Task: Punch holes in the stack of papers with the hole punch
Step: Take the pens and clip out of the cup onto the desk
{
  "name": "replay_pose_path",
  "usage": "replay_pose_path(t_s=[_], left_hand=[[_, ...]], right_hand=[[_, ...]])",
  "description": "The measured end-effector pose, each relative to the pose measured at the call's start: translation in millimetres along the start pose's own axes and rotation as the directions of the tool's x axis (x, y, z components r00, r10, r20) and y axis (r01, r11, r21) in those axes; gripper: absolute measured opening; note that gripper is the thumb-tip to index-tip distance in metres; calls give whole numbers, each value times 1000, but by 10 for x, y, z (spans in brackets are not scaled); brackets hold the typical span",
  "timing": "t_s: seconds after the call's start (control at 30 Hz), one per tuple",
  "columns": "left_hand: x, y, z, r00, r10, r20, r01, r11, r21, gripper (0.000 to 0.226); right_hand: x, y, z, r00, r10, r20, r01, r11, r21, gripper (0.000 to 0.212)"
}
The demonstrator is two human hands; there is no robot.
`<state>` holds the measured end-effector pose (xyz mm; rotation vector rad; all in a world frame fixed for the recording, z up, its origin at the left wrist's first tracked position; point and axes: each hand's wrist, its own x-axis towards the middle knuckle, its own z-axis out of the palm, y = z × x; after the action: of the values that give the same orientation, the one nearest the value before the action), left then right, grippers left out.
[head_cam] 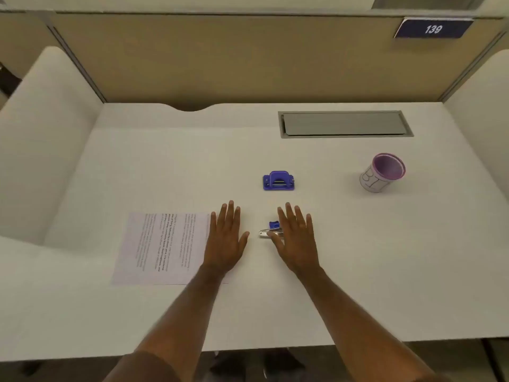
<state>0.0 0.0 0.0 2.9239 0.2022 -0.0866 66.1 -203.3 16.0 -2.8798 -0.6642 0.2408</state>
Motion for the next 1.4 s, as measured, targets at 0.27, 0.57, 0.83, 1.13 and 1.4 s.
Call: replay_pose_path(t_s=[0.27,0.57,0.83,1.13,1.4], left_hand=[[-21,14,236,999,8,37,-8,1000,-1,76],[-4,-46,373,999,-12,32,11,1000,22,77],[-1,-46,399,1000,-4,13,4,1000,26,77],[-10,-44,369,1000,14,11,-14,1000,-13,78],[-20,-47,359,1000,31,-2,-31,999,-20,77]], right_hand=[[134,-60,226,999,-40,-32,37,994,-103,73],[148,-56,376,1000,-12,-7,11,996,-87,76],[132,33,368,997,-74,-24,74,997,11,75],[68,421,233,996,-76,-44,77,997,9,73],[41,1142,-39,988,-14,-154,17,1000,19,68]])
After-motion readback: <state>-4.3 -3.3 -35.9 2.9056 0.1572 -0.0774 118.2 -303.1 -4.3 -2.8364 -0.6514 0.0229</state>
